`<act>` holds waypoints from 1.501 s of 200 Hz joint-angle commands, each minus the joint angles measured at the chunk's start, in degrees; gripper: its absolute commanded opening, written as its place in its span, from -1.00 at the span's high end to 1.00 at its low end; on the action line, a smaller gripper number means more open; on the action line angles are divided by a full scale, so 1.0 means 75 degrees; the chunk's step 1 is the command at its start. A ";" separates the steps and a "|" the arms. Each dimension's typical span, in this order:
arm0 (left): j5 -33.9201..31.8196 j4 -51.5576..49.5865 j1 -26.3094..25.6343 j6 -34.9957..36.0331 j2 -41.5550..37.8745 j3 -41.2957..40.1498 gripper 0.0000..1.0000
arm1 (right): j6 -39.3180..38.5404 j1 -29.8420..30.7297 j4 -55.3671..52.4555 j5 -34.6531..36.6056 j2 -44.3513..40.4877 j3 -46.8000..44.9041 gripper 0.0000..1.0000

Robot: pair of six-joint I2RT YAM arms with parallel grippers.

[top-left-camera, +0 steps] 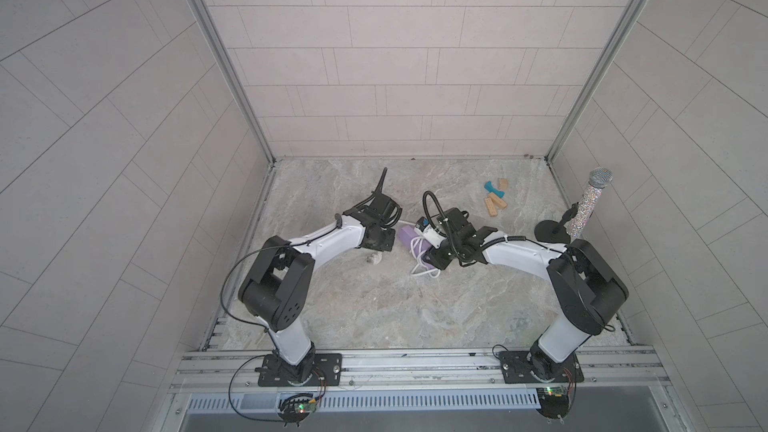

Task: Wrap the cord around the power strip
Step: Pick up the power strip from the center of the board.

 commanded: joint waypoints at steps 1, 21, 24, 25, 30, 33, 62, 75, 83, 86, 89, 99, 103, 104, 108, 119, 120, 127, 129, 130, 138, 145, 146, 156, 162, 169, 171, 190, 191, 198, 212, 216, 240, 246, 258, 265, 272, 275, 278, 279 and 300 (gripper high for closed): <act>0.0135 -0.0156 0.0020 0.0511 -0.0384 0.0878 1.00 | -0.0236 0.0184 -0.0652 -0.0124 -0.0049 -0.0074 1.00; 0.0803 -0.0267 -0.0017 0.0594 -0.0621 0.1133 1.00 | -0.0162 0.0184 -0.0756 -0.0043 0.0075 0.0060 1.00; 0.0909 -0.0278 -0.0043 0.0622 -0.0692 0.1120 1.00 | -0.0139 0.0184 -0.0763 -0.0020 0.0088 0.0081 1.00; 0.0935 -0.0279 -0.0048 0.0635 -0.0705 0.1114 1.00 | -0.0127 0.0184 -0.0770 -0.0018 0.0092 0.0087 1.00; 0.1012 -0.0304 -0.0062 0.0649 -0.0836 0.1044 1.00 | -0.0060 0.0164 -0.0759 -0.0015 0.0114 0.0135 1.00; 0.1054 -0.0333 -0.0081 0.0667 -0.0909 0.0998 1.00 | -0.0017 0.0149 -0.0764 -0.0015 0.0133 0.0162 1.00; 0.1399 -0.0649 -0.0170 0.0763 -0.1873 0.0142 1.00 | 0.0490 -0.0160 -0.0674 -0.0102 0.0239 0.0416 1.00; 0.1346 -0.0854 -0.0194 0.0698 -0.2347 -0.0329 1.00 | 0.0732 -0.0400 -0.0512 -0.0303 0.0220 0.0460 1.00; 0.1363 -0.0959 -0.0194 0.0645 -0.2638 -0.0625 1.00 | 0.0919 -0.0557 -0.0337 -0.0432 0.0185 0.0434 1.00; 0.1369 -0.0995 -0.0201 0.0613 -0.2740 -0.0737 1.00 | 0.0974 -0.0606 -0.0274 -0.0485 0.0168 0.0424 1.00; 0.1364 -0.1021 -0.0205 0.0598 -0.2855 -0.0855 1.00 | 0.1055 -0.0666 -0.0203 -0.0529 0.0157 0.0396 1.00; 0.1360 -0.1106 -0.0211 0.0527 -0.3221 -0.1166 1.00 | 0.1288 -0.0841 -0.0036 -0.0684 0.0127 0.0382 1.00; 0.1349 -0.1150 -0.0206 0.0523 -0.3370 -0.1272 1.00 | 0.1363 -0.0887 -0.0005 -0.0713 0.0129 0.0385 1.00; 0.1337 -0.1160 -0.0206 0.0516 -0.3404 -0.1290 1.00 | 0.1374 -0.0908 0.0008 -0.0716 0.0130 0.0385 1.00; 0.1326 -0.1212 -0.0203 0.0503 -0.3545 -0.1379 1.00 | 0.1423 -0.0959 0.0038 -0.0754 0.0133 0.0398 1.00; 0.1376 -0.1347 -0.0213 0.0502 -0.3853 -0.1570 1.00 | 0.1520 -0.1050 0.0087 -0.0800 0.0164 0.0455 1.00; 0.1391 -0.1364 -0.0215 0.0505 -0.3880 -0.1585 1.00 | 0.1529 -0.1060 0.0095 -0.0800 0.0159 0.0461 1.00; 0.1444 -0.1447 -0.0217 0.0509 -0.4026 -0.1668 1.00 | 0.1573 -0.1100 0.0142 -0.0800 0.0175 0.0490 1.00; 0.1466 -0.1474 -0.0217 0.0509 -0.4100 -0.1696 1.00 | 0.1581 -0.1113 0.0162 -0.0809 0.0168 0.0494 1.00; 0.1477 -0.1475 -0.0223 0.0503 -0.4100 -0.1713 1.00 | 0.1594 -0.1121 0.0167 -0.0805 0.0173 0.0498 1.00; 0.1573 -0.1509 -0.0223 0.0473 -0.4257 -0.1870 1.00 | 0.1689 -0.1191 0.0278 -0.0848 0.0142 0.0491 1.00; 0.1586 -0.1513 -0.0227 0.0445 -0.4357 -0.2051 1.00 | 0.1803 -0.1264 0.0471 -0.0961 0.0097 0.0446 1.00; 0.1584 -0.1512 -0.0222 0.0442 -0.4366 -0.2072 1.00 | 0.1828 -0.1278 0.0498 -0.0980 0.0096 0.0439 1.00; 0.1592 -0.1427 -0.0224 0.0397 -0.4417 -0.2398 1.00 | 0.2031 -0.1353 0.0881 -0.1204 -0.0029 0.0311 1.00; 0.1625 -0.1316 -0.0220 0.0370 -0.4401 -0.2604 1.00 | 0.2135 -0.1400 0.1167 -0.1353 -0.0121 0.0212 1.00; 0.1703 -0.1160 -0.0221 0.0329 -0.4352 -0.2797 1.00 | 0.2303 -0.1431 0.1562 -0.1587 -0.0246 0.0048 1.00; 0.1738 -0.1109 -0.0227 0.0317 -0.4346 -0.2860 1.00 | 0.2352 -0.1439 0.1680 -0.1627 -0.0289 0.0011 1.00; 0.1940 -0.0584 -0.0207 0.0216 -0.3970 -0.3162 1.00 | 0.2856 -0.1527 0.2778 -0.1929 -0.0622 -0.0410 1.00; 0.1966 -0.0567 -0.0206 0.0215 -0.3950 -0.3166 1.00 | 0.2870 -0.1527 0.2846 -0.1958 -0.0639 -0.0423 1.00; 0.2054 -0.0413 -0.0207 0.0204 -0.3719 -0.3154 1.00 | 0.3026 -0.1544 0.3181 -0.2023 -0.0747 -0.0554 1.00; 0.2192 -0.0137 -0.0206 0.0274 -0.3173 -0.2964 1.00 | 0.3305 -0.1575 0.3933 -0.2177 -0.0908 -0.0824 1.00; 0.2203 -0.0043 -0.0206 0.0305 -0.2994 -0.2891 1.00 | 0.3383 -0.1585 0.4132 -0.2247 -0.0959 -0.0893 1.00; 0.2485 0.0309 -0.0220 0.0433 -0.2080 -0.2397 1.00 | 0.3509 -0.1594 0.4193 -0.2414 -0.0978 -0.0922 1.00; 0.2564 0.0280 -0.0210 0.0455 -0.1913 -0.2305 1.00 | 0.3404 -0.1586 0.3908 -0.2406 -0.0947 -0.0839 1.00; 0.2639 0.0260 -0.0224 0.0478 -0.1747 -0.2239 1.00 | 0.3248 -0.1589 0.3515 -0.2370 -0.0870 -0.0826 1.00; 0.2628 0.0300 -0.0225 0.0495 -0.1721 -0.2275 1.00 | 0.3208 -0.1587 0.3475 -0.2307 -0.0844 -0.0905 1.00; 0.2626 0.0372 -0.0228 0.0496 -0.1722 -0.2338 1.00 | 0.3286 -0.1595 0.3610 -0.2260 -0.0831 -0.1055 1.00; 0.2630 0.0402 -0.0220 0.0491 -0.1721 -0.2363 1.00 | 0.3335 -0.1587 0.3710 -0.2265 -0.0820 -0.1117 1.00; 0.2635 0.0456 -0.0219 0.0496 -0.1726 -0.2374 1.00 | 0.3410 -0.1596 0.3824 -0.2277 -0.0819 -0.1204 1.00; 0.2636 0.0469 -0.0224 0.0490 -0.1726 -0.2385 1.00 | 0.3434 -0.1597 0.3879 -0.2283 -0.0819 -0.1218 1.00; 0.2799 0.0896 -0.0219 0.0372 -0.1570 -0.2425 1.00 | 0.4290 -0.1603 0.5389 -0.2370 -0.0763 -0.1679 1.00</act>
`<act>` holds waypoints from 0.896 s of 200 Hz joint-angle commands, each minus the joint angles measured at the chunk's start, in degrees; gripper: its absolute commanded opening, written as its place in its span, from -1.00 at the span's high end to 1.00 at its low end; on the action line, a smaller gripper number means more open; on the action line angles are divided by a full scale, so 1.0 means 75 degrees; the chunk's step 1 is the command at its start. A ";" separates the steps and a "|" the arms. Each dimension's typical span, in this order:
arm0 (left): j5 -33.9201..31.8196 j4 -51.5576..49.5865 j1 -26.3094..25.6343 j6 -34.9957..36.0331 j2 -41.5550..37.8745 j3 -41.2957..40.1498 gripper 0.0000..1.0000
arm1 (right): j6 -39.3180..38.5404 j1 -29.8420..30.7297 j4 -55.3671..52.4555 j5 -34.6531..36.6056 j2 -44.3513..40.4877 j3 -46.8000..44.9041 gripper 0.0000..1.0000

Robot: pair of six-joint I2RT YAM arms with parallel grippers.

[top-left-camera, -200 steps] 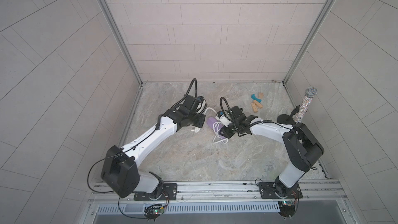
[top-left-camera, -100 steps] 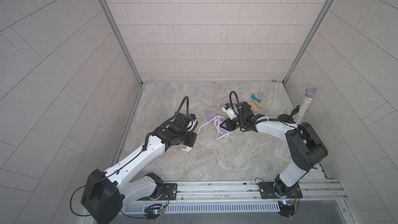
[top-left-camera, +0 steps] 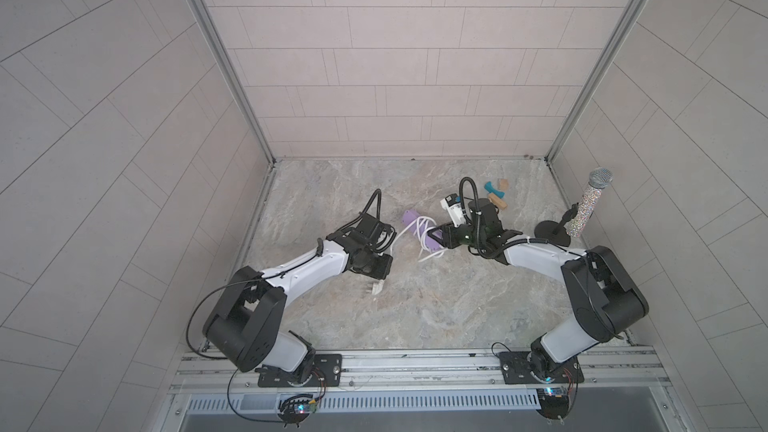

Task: Wrap the cord around the power strip
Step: Pick up the power strip from the center of the board, then wrap the power cord around the power strip.

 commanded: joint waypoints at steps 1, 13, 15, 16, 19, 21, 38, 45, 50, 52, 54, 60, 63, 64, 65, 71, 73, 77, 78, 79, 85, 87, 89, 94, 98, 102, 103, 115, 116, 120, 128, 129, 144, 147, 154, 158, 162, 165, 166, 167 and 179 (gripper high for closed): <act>0.0297 0.0550 -0.0005 -0.0006 0.0139 0.0043 1.00 | 0.0951 0.0000 0.1920 -0.0243 -0.0086 -0.0399 1.00; 0.0365 0.0812 -0.0007 -0.0002 0.0321 0.0081 1.00 | 0.1629 -0.0055 0.3291 -0.0237 0.0036 -0.0660 1.00; 0.0363 0.0849 -0.0001 -0.0007 0.0363 0.0088 1.00 | 0.1760 -0.0072 0.3527 -0.0242 0.0059 -0.0689 1.00; 0.0362 0.0880 0.0000 -0.0002 0.0382 0.0087 1.00 | 0.1807 -0.0073 0.3634 -0.0248 0.0078 -0.0702 1.00; 0.0364 0.0946 -0.0002 0.0009 0.0426 0.0102 1.00 | 0.1975 -0.0098 0.3960 -0.0267 0.0120 -0.0738 1.00; 0.0371 0.1011 0.0001 0.0022 0.0463 0.0099 1.00 | 0.2083 -0.0115 0.4163 -0.0281 0.0156 -0.0752 1.00; 0.0357 0.1634 0.0012 0.0144 0.0724 0.0140 1.00 | 0.2952 -0.0234 0.5721 -0.0444 0.0425 -0.0840 1.00; 0.0372 0.1951 0.0024 0.0169 0.0843 0.0181 1.00 | 0.3220 -0.0281 0.6284 -0.0501 0.0513 -0.0854 1.00; 0.0391 0.2135 0.0019 0.0202 0.0951 0.0246 1.00 | 0.3382 -0.0313 0.6646 -0.0535 0.0572 -0.0872 1.00; 0.0381 0.2196 0.0023 0.0209 0.0998 0.0275 1.00 | 0.3440 -0.0327 0.6765 -0.0536 0.0591 -0.0877 1.00; 0.0379 0.2255 0.0024 0.0213 0.1051 0.0321 1.00 | 0.3501 -0.0345 0.6871 -0.0536 0.0599 -0.0893 1.00; 0.0374 0.2410 0.0023 0.0240 0.1207 0.0453 1.00 | 0.3638 -0.0382 0.7188 -0.0514 0.0632 -0.0918 1.00; 0.0384 0.2490 0.0025 0.0260 0.1284 0.0523 1.00 | 0.3682 -0.0398 0.7313 -0.0519 0.0642 -0.0930 1.00; 0.0391 0.2510 0.0025 0.0267 0.1311 0.0562 1.00 | 0.3694 -0.0406 0.7350 -0.0522 0.0639 -0.0933 1.00; 0.0400 0.2537 0.0025 0.0276 0.1336 0.0594 1.00 | 0.3706 -0.0410 0.7398 -0.0529 0.0644 -0.0935 1.00; 0.0392 0.2670 0.0025 0.0295 0.1499 0.0743 1.00 | 0.3743 -0.0448 0.7589 -0.0551 0.0638 -0.0947 1.00; 0.0372 0.2725 0.0025 0.0287 0.1545 0.0792 1.00 | 0.3756 -0.0454 0.7616 -0.0563 0.0625 -0.0948 1.00; 0.0369 0.2844 0.0031 0.0268 0.1648 0.0875 0.99 | 0.3754 -0.0475 0.7632 -0.0580 0.0594 -0.0935 1.00; 0.0365 0.2880 0.0034 0.0259 0.1680 0.0897 0.99 | 0.3753 -0.0485 0.7632 -0.0582 0.0592 -0.0936 1.00; 0.0364 0.2915 0.0029 0.0254 0.1703 0.0913 0.99 | 0.3759 -0.0490 0.7627 -0.0582 0.0585 -0.0936 1.00; 0.0432 0.3150 0.0043 0.0220 0.1827 0.1009 0.99 | 0.3750 -0.0527 0.7621 -0.0587 0.0518 -0.0946 1.00; 0.0447 0.3229 0.0053 0.0198 0.1882 0.1035 0.98 | 0.3740 -0.0538 0.7621 -0.0602 0.0501 -0.0948 1.00; 0.0454 0.3313 0.0058 0.0184 0.1934 0.1061 0.98 | 0.3738 -0.0550 0.7612 -0.0620 0.0480 -0.0948 1.00; 0.0480 0.3541 0.0054 0.0111 0.2059 0.1106 0.96 | 0.3739 -0.0580 0.7569 -0.0681 0.0424 -0.0931 1.00; 0.0482 0.3729 0.0071 0.0062 0.2154 0.1138 0.94 | 0.3740 -0.0605 0.7528 -0.0736 0.0379 -0.0906 1.00; 0.0488 0.3925 0.0079 0.0018 0.2238 0.1167 0.92 | 0.3734 -0.0622 0.7469 -0.0776 0.0328 -0.0892 1.00; 0.0489 0.3965 0.0075 0.0005 0.2263 0.1171 0.91 | 0.3731 -0.0629 0.7457 -0.0785 0.0318 -0.0891 1.00; 0.0354 0.4587 0.0105 -0.0174 0.2566 0.1243 0.85 | 0.3661 -0.0670 0.7281 -0.0835 0.0133 -0.0916 1.00; 0.0341 0.4636 0.0106 -0.0191 0.2591 0.1244 0.84 | 0.3648 -0.0677 0.7264 -0.0838 0.0110 -0.0926 1.00; 0.0306 0.4885 0.0107 -0.0258 0.2695 0.1265 0.81 | 0.3602 -0.0691 0.7187 -0.0847 0.0041 -0.0945 1.00; 0.0194 0.5410 0.0118 -0.0407 0.2915 0.1309 0.74 | 0.3477 -0.0737 0.7026 -0.0847 -0.0134 -0.0990 1.00; 0.0161 0.5493 0.0118 -0.0424 0.2941 0.1319 0.73 | 0.3462 -0.0739 0.6990 -0.0844 -0.0159 -0.0993 1.00; 0.0020 0.6614 0.0119 -0.0763 0.3435 0.1402 0.67 | 0.3112 -0.0873 0.6448 -0.0840 -0.0562 -0.1040 1.00; -0.0035 0.6915 0.0119 -0.0861 0.3559 0.1409 0.65 | 0.3006 -0.0903 0.6304 -0.0841 -0.0649 -0.1042 1.00; 0.0005 0.7585 0.0118 -0.1200 0.3860 0.1469 0.57 | 0.2723 -0.0959 0.5864 -0.0842 -0.0907 -0.1033 1.00; 0.0062 0.7831 0.0113 -0.1394 0.4022 0.1557 0.52 | 0.2531 -0.1001 0.5576 -0.0844 -0.1054 -0.1019 1.00; 0.0084 0.7991 0.0115 -0.1527 0.4157 0.1628 0.47 | 0.2329 -0.1043 0.5311 -0.0869 -0.1198 -0.0988 1.00; 0.0108 0.8070 0.0112 -0.1601 0.4263 0.1723 0.45 | 0.2174 -0.1071 0.5073 -0.0887 -0.1315 -0.0954 1.00; 0.0124 0.8094 0.0110 -0.1637 0.4300 0.1748 0.45 | 0.2125 -0.1082 0.4994 -0.0887 -0.1347 -0.0945 1.00; 0.0132 0.8107 0.0108 -0.1666 0.4331 0.1779 0.45 | 0.2083 -0.1093 0.4889 -0.0888 -0.1381 -0.0941 1.00; 0.0233 0.8189 0.0053 -0.1873 0.4583 0.2067 0.37 | 0.1571 -0.1234 0.4001 -0.0864 -0.1768 -0.0830 1.00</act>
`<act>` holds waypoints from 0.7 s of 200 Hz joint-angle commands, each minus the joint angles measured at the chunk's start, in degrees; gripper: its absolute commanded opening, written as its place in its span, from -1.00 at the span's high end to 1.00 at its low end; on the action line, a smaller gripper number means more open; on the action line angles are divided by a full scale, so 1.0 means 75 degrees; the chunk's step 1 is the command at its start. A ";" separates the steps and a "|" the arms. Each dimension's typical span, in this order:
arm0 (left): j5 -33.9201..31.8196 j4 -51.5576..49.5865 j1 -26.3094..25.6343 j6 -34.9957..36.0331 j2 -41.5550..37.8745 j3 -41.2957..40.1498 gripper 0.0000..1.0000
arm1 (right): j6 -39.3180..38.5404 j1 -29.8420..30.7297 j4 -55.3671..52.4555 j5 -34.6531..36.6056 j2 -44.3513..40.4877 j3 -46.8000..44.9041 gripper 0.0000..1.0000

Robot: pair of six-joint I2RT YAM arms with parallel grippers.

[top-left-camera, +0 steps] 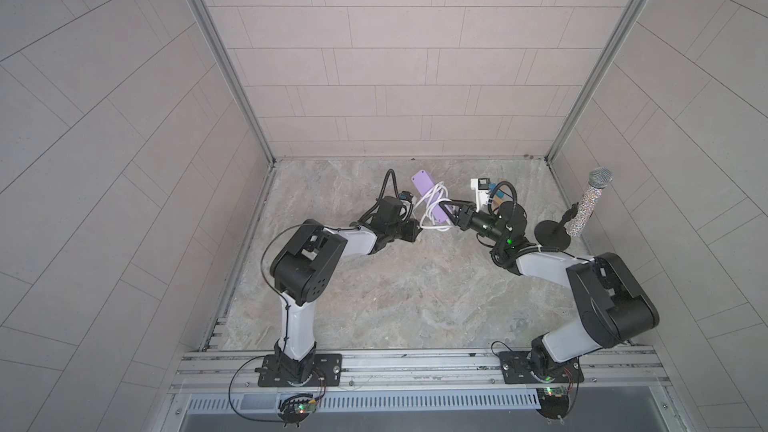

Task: Wrap the cord around the power strip
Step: Wrap the power cord around the power strip.

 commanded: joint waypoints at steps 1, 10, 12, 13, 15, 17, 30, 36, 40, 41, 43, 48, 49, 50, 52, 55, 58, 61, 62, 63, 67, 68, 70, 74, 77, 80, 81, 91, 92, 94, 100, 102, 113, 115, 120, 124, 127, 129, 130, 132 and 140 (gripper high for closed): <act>0.0032 0.1425 -0.0051 -0.0875 0.0509 0.0502 0.36 | -0.1095 -0.0263 -0.1004 -0.0217 -0.0998 0.0300 1.00; -0.0054 0.1507 -0.0119 -0.0871 0.0545 0.0505 0.29 | -0.1392 -0.0380 -0.1515 -0.0240 -0.1212 0.0356 1.00; -0.0069 0.1522 -0.0129 -0.0867 0.0539 0.0504 0.27 | -0.1441 -0.0404 -0.1590 -0.0244 -0.1250 0.0360 1.00; -0.0083 0.1532 -0.0132 -0.0862 0.0536 0.0500 0.27 | -0.1479 -0.0416 -0.1634 -0.0248 -0.1264 0.0359 1.00; -0.0099 0.1539 -0.0144 -0.0844 0.0534 0.0482 0.24 | -0.1527 -0.0436 -0.1696 -0.0257 -0.1304 0.0367 1.00; -0.0112 0.1541 -0.0161 -0.0830 0.0522 0.0472 0.23 | -0.1572 -0.0456 -0.1747 -0.0274 -0.1331 0.0360 1.00; -0.0182 0.1446 -0.0174 -0.0783 0.0519 0.0409 0.14 | -0.1742 -0.0575 -0.1940 -0.0241 -0.1466 0.0281 1.00; -0.0130 0.1350 -0.0171 -0.0742 0.0533 0.0422 0.12 | -0.1794 -0.0608 -0.1949 -0.0241 -0.1483 0.0256 1.00; -0.0111 0.1253 -0.0172 -0.0717 0.0536 0.0435 0.10 | -0.1827 -0.0620 -0.1951 -0.0252 -0.1494 0.0237 1.00; -0.0104 0.1216 -0.0172 -0.0711 0.0535 0.0430 0.09 | -0.1842 -0.0624 -0.1949 -0.0252 -0.1492 0.0233 1.00; -0.0110 0.1159 -0.0171 -0.0698 0.0528 0.0438 0.08 | -0.1858 -0.0626 -0.1951 -0.0252 -0.1490 0.0224 1.00; -0.0103 0.0967 -0.0171 -0.0666 0.0502 0.0446 0.05 | -0.1889 -0.0629 -0.1917 -0.0252 -0.1498 0.0201 1.00; -0.0100 0.0944 -0.0171 -0.0656 0.0494 0.0447 0.05 | -0.1896 -0.0628 -0.1909 -0.0247 -0.1499 0.0197 1.00; -0.0098 0.0915 -0.0171 -0.0645 0.0485 0.0436 0.05 | -0.1899 -0.0627 -0.1893 -0.0244 -0.1488 0.0190 1.00; -0.0100 0.0849 -0.0171 -0.0628 0.0466 0.0428 0.04 | -0.1908 -0.0627 -0.1870 -0.0236 -0.1489 0.0187 1.00; -0.0096 0.0767 -0.0180 -0.0605 0.0433 0.0411 0.01 | -0.1911 -0.0627 -0.1843 -0.0230 -0.1483 0.0189 1.00; -0.0102 0.0679 -0.0182 -0.0569 0.0393 0.0380 -0.04 | -0.1923 -0.0627 -0.1839 -0.0232 -0.1469 0.0183 1.00; -0.0149 0.0585 -0.0183 -0.0531 0.0340 0.0335 -0.09 | -0.1927 -0.0640 -0.1814 -0.0240 -0.1466 0.0182 1.00; -0.0164 0.0548 -0.0183 -0.0518 0.0320 0.0322 -0.10 | -0.1927 -0.0640 -0.1814 -0.0240 -0.1466 0.0182 1.00; -0.0183 0.0500 -0.0183 -0.0512 0.0309 0.0309 -0.11 | -0.1926 -0.0639 -0.1803 -0.0246 -0.1463 0.0182 1.00; -0.0240 0.0364 -0.0189 -0.0465 0.0224 0.0238 -0.13 | -0.1929 -0.0638 -0.1761 -0.0252 -0.1458 0.0176 1.00; -0.0256 0.0332 -0.0186 -0.0444 0.0203 0.0220 -0.13 | -0.1928 -0.0644 -0.1749 -0.0252 -0.1456 0.0168 1.00; -0.0268 0.0279 -0.0183 -0.0414 0.0173 0.0178 -0.14 | -0.1927 -0.0649 -0.1705 -0.0247 -0.1448 0.0158 1.00; -0.0300 0.0156 -0.0183 -0.0335 0.0088 0.0088 -0.15 | -0.1920 -0.0650 -0.1650 -0.0232 -0.1435 0.0140 1.00; -0.0357 0.0031 -0.0183 -0.0262 0.0019 0.0024 -0.16 | -0.1905 -0.0650 -0.1598 -0.0204 -0.1426 0.0120 1.00; -0.0425 -0.0110 -0.0183 -0.0200 -0.0055 -0.0035 -0.17 | -0.1890 -0.0660 -0.1571 -0.0181 -0.1420 0.0117 1.00; -0.0443 -0.0151 -0.0183 -0.0189 -0.0083 -0.0051 -0.18 | -0.1879 -0.0661 -0.1560 -0.0176 -0.1413 0.0120 1.00; -0.0480 -0.0512 -0.0183 -0.0013 -0.0305 -0.0240 -0.20 | -0.1766 -0.0724 -0.1498 -0.0121 -0.1349 0.0112 1.00; -0.0476 -0.0539 -0.0183 0.0022 -0.0337 -0.0265 -0.20 | -0.1758 -0.0728 -0.1500 -0.0111 -0.1349 0.0118 1.00; -0.0473 -0.0590 -0.0183 0.0069 -0.0381 -0.0298 -0.21 | -0.1738 -0.0740 -0.1481 -0.0103 -0.1331 0.0116 1.00; -0.0528 -0.0745 -0.0195 0.0184 -0.0535 -0.0448 -0.22 | -0.1671 -0.0760 -0.1407 -0.0038 -0.1309 0.0108 1.00; -0.0545 -0.0784 -0.0200 0.0214 -0.0583 -0.0493 -0.22 | -0.1642 -0.0775 -0.1353 -0.0005 -0.1305 0.0103 1.00; -0.0590 -0.0918 -0.0198 0.0377 -0.0880 -0.0770 -0.26 | -0.1609 -0.0790 -0.1214 0.0059 -0.1262 0.0106 1.00; -0.0607 -0.0951 -0.0198 0.0418 -0.0924 -0.0814 -0.27 | -0.1610 -0.0791 -0.1219 0.0069 -0.1256 0.0116 1.00; -0.0668 -0.1033 -0.0198 0.0473 -0.1049 -0.0918 -0.28 | -0.1630 -0.0791 -0.1234 0.0092 -0.1253 0.0143 1.00; -0.0707 -0.1094 -0.0196 0.0508 -0.1143 -0.0997 -0.30 | -0.1664 -0.0802 -0.1258 0.0110 -0.1249 0.0175 1.00; -0.0717 -0.1131 -0.0195 0.0537 -0.1226 -0.1055 -0.31 | -0.1693 -0.0798 -0.1286 0.0111 -0.1251 0.0189 1.00; -0.0718 -0.1151 -0.0194 0.0561 -0.1277 -0.1093 -0.31 | -0.1724 -0.0801 -0.1299 0.0111 -0.1254 0.0198 1.00; -0.0718 -0.1164 -0.0194 0.0567 -0.1304 -0.1113 -0.31 | -0.1731 -0.0802 -0.1313 0.0111 -0.1254 0.0208 1.00; -0.0732 -0.1182 -0.0194 0.0589 -0.1341 -0.1143 -0.32 | -0.1769 -0.0811 -0.1329 0.0111 -0.1254 0.0215 1.00; -0.0751 -0.1262 -0.0194 0.0619 -0.1520 -0.1289 -0.33 | -0.1885 -0.0824 -0.1435 0.0120 -0.1244 0.0260 1.00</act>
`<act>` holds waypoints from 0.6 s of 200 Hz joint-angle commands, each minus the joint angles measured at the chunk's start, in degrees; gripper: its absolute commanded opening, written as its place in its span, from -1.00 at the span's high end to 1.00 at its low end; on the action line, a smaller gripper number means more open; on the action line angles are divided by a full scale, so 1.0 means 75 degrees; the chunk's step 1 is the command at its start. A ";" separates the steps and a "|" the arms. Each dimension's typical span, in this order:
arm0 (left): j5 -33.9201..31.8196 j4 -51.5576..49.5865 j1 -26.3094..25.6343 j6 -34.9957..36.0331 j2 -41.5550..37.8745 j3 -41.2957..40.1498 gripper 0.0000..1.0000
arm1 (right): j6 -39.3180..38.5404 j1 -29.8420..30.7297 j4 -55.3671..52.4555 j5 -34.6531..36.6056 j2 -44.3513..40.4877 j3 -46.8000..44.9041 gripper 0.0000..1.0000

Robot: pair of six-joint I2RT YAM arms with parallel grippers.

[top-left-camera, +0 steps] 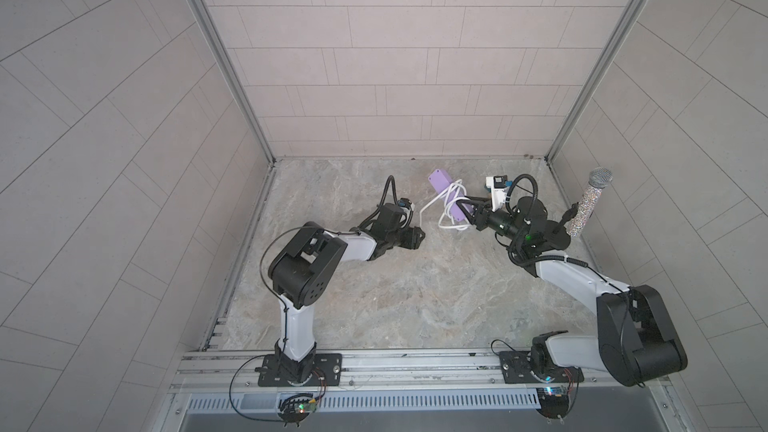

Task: Wrap the cord around the power strip
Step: Wrap the power cord around the power strip, then place the power strip at the center of the board.

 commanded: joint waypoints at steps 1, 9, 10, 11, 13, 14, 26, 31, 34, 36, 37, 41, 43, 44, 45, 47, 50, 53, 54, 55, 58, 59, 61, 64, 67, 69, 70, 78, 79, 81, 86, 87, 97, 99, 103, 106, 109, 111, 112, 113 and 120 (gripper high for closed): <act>-0.0257 -0.0529 -0.0031 0.0412 -0.0656 -0.0372 -0.33 | -0.0186 -0.0059 0.0615 0.0069 -0.0078 0.0224 1.00; -0.0263 -0.0633 -0.0026 0.0444 -0.0812 -0.0451 -0.34 | -0.0279 -0.0078 0.0491 0.0053 -0.0070 0.0264 1.00; -0.0257 -0.0647 -0.0032 0.0446 -0.0830 -0.0461 -0.34 | -0.0287 -0.0087 0.0481 0.0047 -0.0068 0.0271 1.00; -0.0266 -0.0661 -0.0029 0.0447 -0.0851 -0.0465 -0.35 | -0.0297 -0.0091 0.0464 0.0044 -0.0072 0.0275 1.00; -0.0273 -0.0694 -0.0035 0.0453 -0.0887 -0.0481 -0.35 | -0.0319 -0.0099 0.0442 0.0042 -0.0064 0.0278 1.00; -0.0268 -0.0713 -0.0030 0.0456 -0.0903 -0.0487 -0.35 | -0.0324 -0.0103 0.0433 0.0041 -0.0065 0.0279 1.00; -0.0249 -0.0950 -0.0047 0.0544 -0.1104 -0.0531 -0.36 | -0.0425 -0.0135 0.0389 0.0027 -0.0064 0.0270 1.00; -0.0237 -0.1090 -0.0046 0.0609 -0.1186 -0.0528 -0.37 | -0.0460 -0.0141 0.0346 0.0049 -0.0071 0.0267 1.00; -0.0238 -0.1199 -0.0047 0.0638 -0.1223 -0.0507 -0.37 | -0.0479 -0.0149 0.0336 0.0067 -0.0075 0.0259 1.00; -0.0240 -0.1250 -0.0043 0.0653 -0.1255 -0.0500 -0.37 | -0.0496 -0.0152 0.0340 0.0068 -0.0079 0.0256 1.00; -0.0240 -0.1296 -0.0040 0.0668 -0.1274 -0.0497 -0.37 | -0.0501 -0.0159 0.0341 0.0066 -0.0078 0.0250 1.00; -0.0246 -0.1447 -0.0037 0.0715 -0.1333 -0.0478 -0.37 | -0.0534 -0.0173 0.0340 0.0069 -0.0098 0.0244 1.00; -0.0259 -0.1541 -0.0040 0.0734 -0.1365 -0.0463 -0.37 | -0.0545 -0.0176 0.0335 0.0068 -0.0106 0.0235 1.00; -0.0273 -0.1588 -0.0039 0.0749 -0.1376 -0.0455 -0.37 | -0.0555 -0.0182 0.0332 0.0066 -0.0103 0.0234 1.00; -0.0280 -0.1652 -0.0044 0.0762 -0.1405 -0.0445 -0.37 | -0.0565 -0.0185 0.0331 0.0071 -0.0114 0.0233 1.00; -0.0306 -0.1759 -0.0039 0.0805 -0.1442 -0.0426 -0.37 | -0.0588 -0.0196 0.0306 0.0075 -0.0130 0.0232 1.00; -0.0340 -0.1943 -0.0045 0.0857 -0.1499 -0.0388 -0.37 | -0.0629 -0.0208 0.0270 0.0090 -0.0148 0.0243 1.00; -0.0402 -0.2110 -0.0038 0.0896 -0.1557 -0.0357 -0.37 | -0.0675 -0.0225 0.0222 0.0110 -0.0172 0.0250 1.00; -0.0432 -0.2165 -0.0043 0.0912 -0.1583 -0.0349 -0.37 | -0.0690 -0.0230 0.0206 0.0110 -0.0189 0.0253 1.00; -0.0453 -0.2211 -0.0046 0.0920 -0.1597 -0.0339 -0.37 | -0.0730 -0.0240 0.0161 0.0111 -0.0208 0.0261 1.00; -0.0501 -0.2337 -0.0047 0.0942 -0.1657 -0.0332 -0.37 | -0.0806 -0.0255 0.0083 0.0112 -0.0238 0.0281 1.00; -0.0529 -0.2372 -0.0042 0.0952 -0.1680 -0.0331 -0.37 | -0.0826 -0.0263 0.0048 0.0112 -0.0246 0.0292 1.00; -0.0576 -0.2434 -0.0047 0.0966 -0.1724 -0.0321 -0.37 | -0.0896 -0.0271 -0.0005 0.0117 -0.0280 0.0306 1.00; -0.0653 -0.2532 -0.0043 0.0989 -0.1791 -0.0321 -0.37 | -0.0973 -0.0303 -0.0118 0.0129 -0.0316 0.0338 1.00; -0.0728 -0.2624 -0.0039 0.1019 -0.1868 -0.0337 -0.37 | -0.1081 -0.0320 -0.0260 0.0132 -0.0360 0.0377 1.00; -0.0760 -0.2679 -0.0046 0.1033 -0.1929 -0.0337 -0.37 | -0.1168 -0.0333 -0.0351 0.0125 -0.0394 0.0403 1.00; -0.0799 -0.2702 -0.0042 0.1045 -0.1957 -0.0339 -0.37 | -0.1206 -0.0342 -0.0392 0.0124 -0.0405 0.0423 1.00; -0.1005 -0.2836 -0.0026 0.1111 -0.2202 -0.0378 -0.37 | -0.1645 -0.0374 -0.0869 0.0149 -0.0542 0.0576 1.00; -0.1038 -0.2851 -0.0025 0.1113 -0.2234 -0.0383 -0.37 | -0.1702 -0.0381 -0.0967 0.0153 -0.0550 0.0597 1.00; -0.1084 -0.2879 -0.0020 0.1127 -0.2290 -0.0393 -0.37 | -0.1854 -0.0377 -0.1120 0.0180 -0.0591 0.0652 1.00; -0.1246 -0.2946 -0.0014 0.1138 -0.2443 -0.0405 -0.37 | -0.2207 -0.0377 -0.1543 0.0234 -0.0683 0.0789 1.00; -0.1282 -0.2964 -0.0014 0.1138 -0.2472 -0.0402 -0.37 | -0.2271 -0.0376 -0.1650 0.0243 -0.0697 0.0810 1.00; -0.1741 -0.3122 0.0007 0.1075 -0.2740 -0.0386 -0.37 | -0.3085 -0.0388 -0.2462 0.0377 -0.0846 0.1060 1.00; -0.1822 -0.3164 0.0000 0.1079 -0.2777 -0.0376 -0.37 | -0.3231 -0.0388 -0.2624 0.0418 -0.0873 0.1113 1.00; -0.1971 -0.3247 0.0026 0.1069 -0.2871 -0.0343 -0.37 | -0.3490 -0.0381 -0.2914 0.0495 -0.0931 0.1215 1.00; -0.2094 -0.3325 0.0038 0.1050 -0.2948 -0.0325 -0.37 | -0.3663 -0.0387 -0.3088 0.0559 -0.0966 0.1271 1.00; -0.2189 -0.3374 0.0044 0.1030 -0.3003 -0.0301 -0.37 | -0.3836 -0.0387 -0.3273 0.0627 -0.1008 0.1329 1.00; -0.2236 -0.3414 0.0068 0.1024 -0.3028 -0.0281 -0.37 | -0.3937 -0.0396 -0.3384 0.0677 -0.1031 0.1374 1.00; -0.2263 -0.3439 0.0080 0.1029 -0.3051 -0.0270 -0.37 | -0.3985 -0.0398 -0.3437 0.0716 -0.1040 0.1389 1.00; -0.2277 -0.3462 0.0086 0.1031 -0.3063 -0.0259 -0.37 | -0.4026 -0.0399 -0.3482 0.0748 -0.1051 0.1402 1.00; -0.2385 -0.3626 0.0134 0.1035 -0.3186 -0.0183 -0.37 | -0.4219 -0.0399 -0.3703 0.1012 -0.1143 0.1472 1.00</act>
